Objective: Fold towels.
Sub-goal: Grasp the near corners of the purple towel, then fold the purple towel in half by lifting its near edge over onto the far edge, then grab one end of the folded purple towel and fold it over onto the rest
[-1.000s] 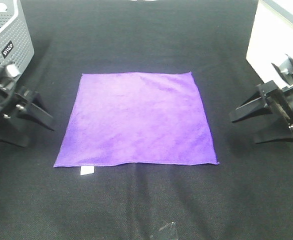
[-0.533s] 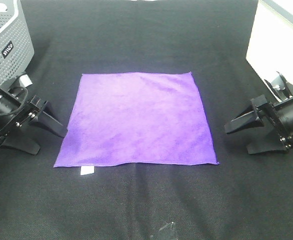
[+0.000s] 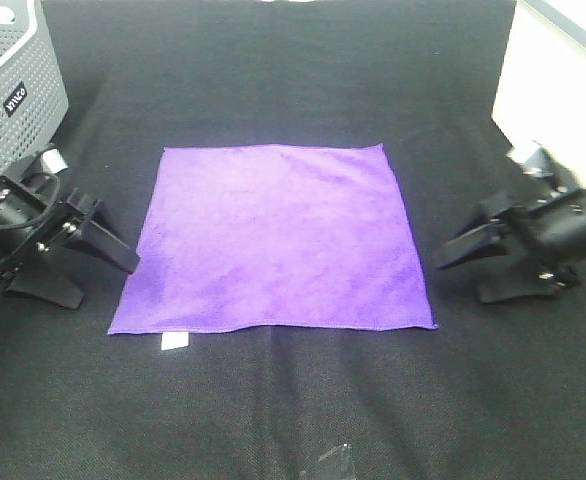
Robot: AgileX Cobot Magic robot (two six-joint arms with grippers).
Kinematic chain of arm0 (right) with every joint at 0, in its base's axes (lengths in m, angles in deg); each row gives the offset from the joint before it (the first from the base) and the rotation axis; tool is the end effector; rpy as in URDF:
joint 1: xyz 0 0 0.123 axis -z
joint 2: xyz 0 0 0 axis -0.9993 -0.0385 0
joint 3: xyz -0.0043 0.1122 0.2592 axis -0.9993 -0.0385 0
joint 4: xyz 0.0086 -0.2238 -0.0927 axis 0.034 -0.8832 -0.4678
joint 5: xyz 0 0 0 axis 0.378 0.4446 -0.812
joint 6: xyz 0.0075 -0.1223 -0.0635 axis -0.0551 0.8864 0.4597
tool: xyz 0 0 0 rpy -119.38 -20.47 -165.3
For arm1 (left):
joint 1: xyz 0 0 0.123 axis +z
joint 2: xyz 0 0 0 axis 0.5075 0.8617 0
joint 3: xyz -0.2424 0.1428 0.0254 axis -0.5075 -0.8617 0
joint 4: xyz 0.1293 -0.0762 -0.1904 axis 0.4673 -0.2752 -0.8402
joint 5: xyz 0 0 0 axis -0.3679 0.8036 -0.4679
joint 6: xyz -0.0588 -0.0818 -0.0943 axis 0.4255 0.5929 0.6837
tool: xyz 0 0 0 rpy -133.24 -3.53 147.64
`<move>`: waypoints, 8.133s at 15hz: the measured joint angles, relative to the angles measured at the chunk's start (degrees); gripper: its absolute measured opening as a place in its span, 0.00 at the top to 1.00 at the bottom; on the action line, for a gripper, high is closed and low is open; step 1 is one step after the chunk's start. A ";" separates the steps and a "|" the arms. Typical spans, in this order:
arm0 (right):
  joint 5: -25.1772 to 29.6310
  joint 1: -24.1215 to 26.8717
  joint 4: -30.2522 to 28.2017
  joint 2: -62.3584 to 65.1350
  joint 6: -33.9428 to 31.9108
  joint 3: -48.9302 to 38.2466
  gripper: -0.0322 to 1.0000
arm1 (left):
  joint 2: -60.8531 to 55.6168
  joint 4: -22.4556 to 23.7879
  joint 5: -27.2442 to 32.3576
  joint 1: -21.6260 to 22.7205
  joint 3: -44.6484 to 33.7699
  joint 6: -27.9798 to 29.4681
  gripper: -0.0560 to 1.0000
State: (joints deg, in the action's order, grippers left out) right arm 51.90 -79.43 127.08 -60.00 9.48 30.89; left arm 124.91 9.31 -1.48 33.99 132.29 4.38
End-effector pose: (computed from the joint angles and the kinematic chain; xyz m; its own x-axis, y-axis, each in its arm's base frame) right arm 0.3324 0.0449 0.0577 -0.9906 0.0356 -0.1320 -0.0609 0.7500 0.6587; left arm 0.3540 -0.0665 0.0635 -0.9993 0.0315 -0.0220 0.0383 0.7688 -0.6383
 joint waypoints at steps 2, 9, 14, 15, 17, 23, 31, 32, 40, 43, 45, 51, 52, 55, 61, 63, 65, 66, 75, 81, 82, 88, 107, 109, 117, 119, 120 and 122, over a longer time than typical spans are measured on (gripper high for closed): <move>-3.21 -5.21 0.52 0.06 -0.23 0.17 0.18 | 0.00 0.00 -0.92 -3.04 0.23 0.74 0.04; -10.14 -16.84 0.97 -0.11 -0.63 0.57 0.36 | -0.23 0.00 -7.33 -13.29 0.23 6.36 0.21; -11.80 -16.84 0.34 -0.80 -1.15 0.57 0.61 | 0.29 0.00 -8.82 -15.13 0.23 6.53 0.40; -12.20 -16.84 0.29 -0.86 -1.78 0.57 0.66 | 0.46 0.23 -9.05 -15.13 0.23 6.53 0.46; -12.72 -16.84 0.17 -1.20 -2.29 0.52 0.81 | 0.92 0.80 -9.63 -15.18 0.06 6.53 0.63; -9.80 -16.90 -0.80 -1.38 -4.41 0.23 0.96 | 0.97 4.13 -8.54 -15.18 -0.11 6.53 0.94; -0.57 -16.96 -13.35 8.02 -21.60 4.98 0.96 | -11.00 12.55 -2.35 -14.21 0.74 11.52 0.95; -0.11 -17.02 -15.76 7.79 -24.12 7.91 0.96 | -10.89 12.61 -2.35 -13.46 2.29 12.20 0.95; 4.47 -17.13 -24.41 -11.40 -36.33 45.95 0.96 | 3.55 12.26 -4.30 -13.06 26.81 12.78 0.95; 4.87 -16.96 -25.44 -19.42 -39.71 56.89 0.96 | 10.31 12.09 -5.04 -12.83 36.44 13.64 0.95; 4.76 -16.39 -26.07 -22.92 -41.65 61.54 0.96 | 14.09 11.80 -4.98 -12.03 42.51 15.13 0.95; 1.72 -15.30 -27.33 -27.04 -42.80 70.53 0.96 | 17.59 11.06 -6.19 -10.83 47.84 15.53 0.95; 1.32 -15.30 -27.96 -27.16 -42.80 70.53 0.96 | 17.59 11.06 -7.05 -10.83 48.07 15.53 0.95; 0.11 -15.30 -28.53 -27.27 -42.86 70.59 0.96 | 17.59 11.06 -8.14 -10.83 48.13 15.53 0.95; -0.06 -15.36 -28.99 -27.27 -42.91 70.70 0.77 | 17.59 11.06 -8.31 -10.83 48.13 15.53 0.87; 0.06 -15.36 -29.16 -27.27 -42.91 70.70 0.60 | 17.59 11.75 -8.31 -10.83 48.13 15.53 0.71; 1.78 -15.36 -31.17 -27.27 -42.97 70.70 0.35 | 17.59 17.70 -6.53 -10.83 49.45 19.65 0.49; 2.75 -15.36 -33.29 -27.27 -42.97 70.70 0.29 | 17.59 21.60 -4.47 -10.83 50.88 22.52 0.38; 16.27 -15.36 -37.24 -19.77 -43.03 70.70 0.24 | 21.60 25.44 11.06 -6.99 58.21 23.72 0.19; 17.76 -15.36 -37.30 -19.77 -43.09 70.70 0.24 | 26.81 17.42 11.17 -6.13 61.31 20.40 0.19; 18.16 -15.36 -37.30 -19.77 -43.09 70.70 0.24 | 28.48 16.56 11.46 -6.13 62.85 20.40 0.19; 18.96 -15.36 -37.36 -19.77 -43.09 70.70 0.24 | 30.94 13.46 13.12 -6.47 65.83 21.49 0.19; 19.14 -15.36 -38.67 -18.33 -47.21 70.70 0.24 | 31.51 20.51 13.12 -12.20 68.24 24.47 0.90; 19.14 -15.36 -40.05 -16.84 -47.27 70.70 0.24 | 29.28 21.37 13.18 -12.09 69.50 24.47 0.90; 19.31 -15.36 -46.70 -9.57 -48.19 70.70 0.24 | 27.90 16.62 13.64 -17.88 76.78 21.66 0.90; 19.31 -15.36 -47.10 -8.02 -48.64 70.70 0.24 | 28.36 16.50 13.64 -20.23 77.12 21.49 0.90; 19.31 -15.36 -47.10 -7.51 -48.64 70.70 0.24 | 28.42 15.81 13.64 -21.26 77.12 21.49 0.90; 19.31 -15.36 -47.10 -6.65 -48.76 70.70 0.24 | 28.42 13.81 10.94 -23.32 77.12 21.49 0.90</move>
State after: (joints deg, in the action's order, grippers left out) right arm 71.21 -94.78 79.98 -66.64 -39.28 101.59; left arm 153.33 23.12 9.46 10.67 209.41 25.86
